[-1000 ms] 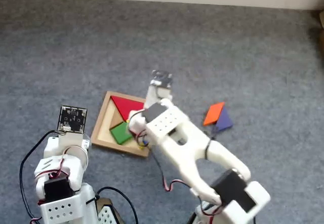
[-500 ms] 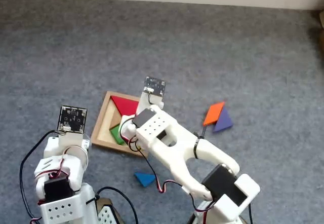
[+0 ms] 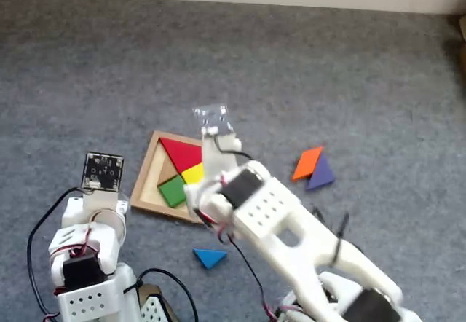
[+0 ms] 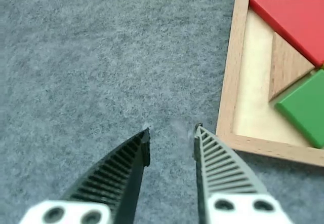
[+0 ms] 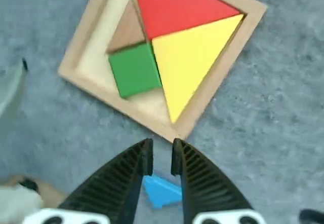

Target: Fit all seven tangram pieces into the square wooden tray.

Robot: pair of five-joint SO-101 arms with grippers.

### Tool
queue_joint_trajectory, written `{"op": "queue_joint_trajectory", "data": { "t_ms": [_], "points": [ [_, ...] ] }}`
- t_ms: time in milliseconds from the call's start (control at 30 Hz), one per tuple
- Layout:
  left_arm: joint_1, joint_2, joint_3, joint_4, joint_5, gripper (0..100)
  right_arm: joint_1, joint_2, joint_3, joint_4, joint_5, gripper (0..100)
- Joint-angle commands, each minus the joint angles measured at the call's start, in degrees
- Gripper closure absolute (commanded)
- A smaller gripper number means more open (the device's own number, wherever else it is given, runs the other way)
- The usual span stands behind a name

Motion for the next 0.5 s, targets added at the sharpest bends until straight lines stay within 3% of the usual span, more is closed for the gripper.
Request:
{"op": "queue_joint_trajectory", "data": {
  "t_ms": [0,167,333,467],
  "points": [
    [-5.1,-3.2,-1.0,-0.3,0.1,84,0.6,-7.6,7.2,-2.0,12.5,93.1],
    [-8.0,-3.2,-1.1,-0.3,0.1,84,0.0,-6.9,15.8,-6.6,16.2,92.3],
    [-8.0,-3.2,-1.1,-0.3,0.1,84,-6.1,-3.2,16.1,-6.4,16.4,78.7],
    [-8.0,-3.2,-1.1,-0.3,0.1,84,-10.9,-1.0,16.1,-6.5,16.5,77.5]
  ]
}}
